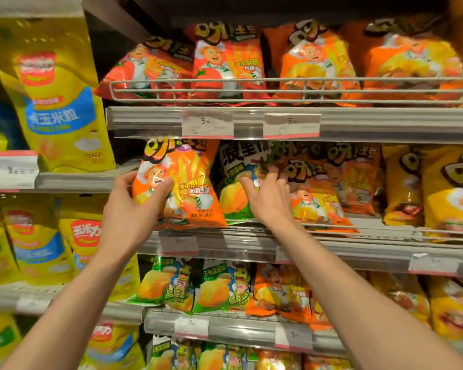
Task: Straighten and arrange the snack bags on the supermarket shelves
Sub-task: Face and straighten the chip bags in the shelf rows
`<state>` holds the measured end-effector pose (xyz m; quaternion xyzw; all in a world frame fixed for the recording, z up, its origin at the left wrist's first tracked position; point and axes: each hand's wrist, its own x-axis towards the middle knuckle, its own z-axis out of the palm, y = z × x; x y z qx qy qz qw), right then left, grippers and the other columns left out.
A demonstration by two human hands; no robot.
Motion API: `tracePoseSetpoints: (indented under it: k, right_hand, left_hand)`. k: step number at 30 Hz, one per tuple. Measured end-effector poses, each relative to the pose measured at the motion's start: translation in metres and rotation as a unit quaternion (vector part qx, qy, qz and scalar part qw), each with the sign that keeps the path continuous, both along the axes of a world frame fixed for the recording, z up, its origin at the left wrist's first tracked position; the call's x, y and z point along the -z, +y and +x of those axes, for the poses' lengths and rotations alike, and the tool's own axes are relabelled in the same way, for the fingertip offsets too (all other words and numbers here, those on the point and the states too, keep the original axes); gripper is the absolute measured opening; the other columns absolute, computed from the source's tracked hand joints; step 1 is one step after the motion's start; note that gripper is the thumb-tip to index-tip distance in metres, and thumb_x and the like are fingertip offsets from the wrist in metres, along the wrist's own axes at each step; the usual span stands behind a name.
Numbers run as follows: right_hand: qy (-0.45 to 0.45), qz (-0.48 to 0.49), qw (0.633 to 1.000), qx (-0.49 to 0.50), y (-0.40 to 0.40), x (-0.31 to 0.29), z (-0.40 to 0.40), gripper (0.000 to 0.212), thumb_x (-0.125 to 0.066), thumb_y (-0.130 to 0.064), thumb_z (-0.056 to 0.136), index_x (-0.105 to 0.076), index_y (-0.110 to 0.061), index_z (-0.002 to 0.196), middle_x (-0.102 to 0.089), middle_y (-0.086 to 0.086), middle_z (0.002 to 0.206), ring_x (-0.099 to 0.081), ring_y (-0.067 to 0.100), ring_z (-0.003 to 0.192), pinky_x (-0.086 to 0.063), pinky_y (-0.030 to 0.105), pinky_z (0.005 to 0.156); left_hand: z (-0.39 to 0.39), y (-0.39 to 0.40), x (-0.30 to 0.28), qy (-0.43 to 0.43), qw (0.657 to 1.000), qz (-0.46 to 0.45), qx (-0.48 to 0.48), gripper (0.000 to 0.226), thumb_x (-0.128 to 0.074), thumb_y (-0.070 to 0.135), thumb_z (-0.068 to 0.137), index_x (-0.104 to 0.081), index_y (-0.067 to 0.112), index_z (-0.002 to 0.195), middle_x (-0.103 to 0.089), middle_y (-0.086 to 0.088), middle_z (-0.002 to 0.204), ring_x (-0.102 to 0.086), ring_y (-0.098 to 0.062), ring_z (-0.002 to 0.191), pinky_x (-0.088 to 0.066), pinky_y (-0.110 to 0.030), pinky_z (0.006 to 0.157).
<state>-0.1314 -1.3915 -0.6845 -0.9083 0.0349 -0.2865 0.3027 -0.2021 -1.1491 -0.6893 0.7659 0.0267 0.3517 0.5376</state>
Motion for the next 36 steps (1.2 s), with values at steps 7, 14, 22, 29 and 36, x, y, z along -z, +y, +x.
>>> tracePoseSetpoints:
  k: [7,14,22,29,36]
  right_hand:
    - [0.036,0.067,0.987,-0.138,-0.038,-0.01,-0.021,0.075,-0.043,-0.06,0.101,-0.029,-0.012,0.158,-0.04,0.014,0.159,-0.041,0.029,0.144,-0.035,0.044,0.118]
    - [0.012,0.145,0.971,-0.19,-0.079,-0.016,-0.068,0.053,-0.043,-0.066,0.097,-0.06,-0.028,0.13,-0.066,-0.011,0.122,-0.064,0.009,0.112,-0.052,0.031,0.096]
    - [0.035,0.204,0.96,-0.189,-0.115,-0.025,-0.097,0.093,-0.046,-0.091,0.074,-0.052,-0.03,0.144,-0.062,-0.018,0.131,-0.061,-0.003,0.111,-0.051,0.027,0.091]
    - [-0.012,0.244,0.964,-0.106,-0.151,-0.018,-0.1,0.043,-0.072,-0.056,0.087,-0.065,-0.026,0.116,-0.073,-0.014,0.101,-0.07,0.001,0.086,-0.057,0.025,0.078]
    - [-0.041,0.235,0.969,-0.065,-0.203,-0.025,-0.095,0.04,-0.07,-0.056,0.088,-0.067,-0.029,0.117,-0.074,-0.012,0.105,-0.071,0.006,0.094,-0.058,0.032,0.081]
  left_hand:
    - [-0.005,-0.021,0.003,-0.002,1.0,-0.007,0.019,0.081,-0.072,0.081,0.067,-0.053,0.036,0.131,-0.067,0.007,0.122,-0.071,-0.018,0.104,-0.061,-0.052,0.086]
    - [-0.007,-0.08,-0.001,-0.01,0.997,0.01,0.073,0.082,-0.069,0.086,0.065,-0.052,0.036,0.127,-0.065,0.008,0.121,-0.069,-0.018,0.105,-0.06,-0.052,0.087]
    - [-0.004,-0.165,-0.007,-0.012,0.987,0.067,0.147,0.077,-0.067,0.084,0.07,-0.048,0.036,0.128,-0.063,0.015,0.116,-0.065,-0.007,0.102,-0.056,-0.034,0.082]
    - [0.005,-0.201,-0.011,-0.031,0.967,0.112,0.225,0.056,-0.051,0.064,0.097,-0.057,0.027,0.14,-0.065,0.013,0.128,-0.064,0.0,0.11,-0.053,-0.026,0.093]
    - [0.035,-0.192,0.0,-0.076,0.944,0.32,0.014,0.051,-0.062,0.047,0.097,-0.06,0.019,0.14,-0.05,-0.016,0.146,-0.036,-0.036,0.139,-0.029,-0.052,0.113]
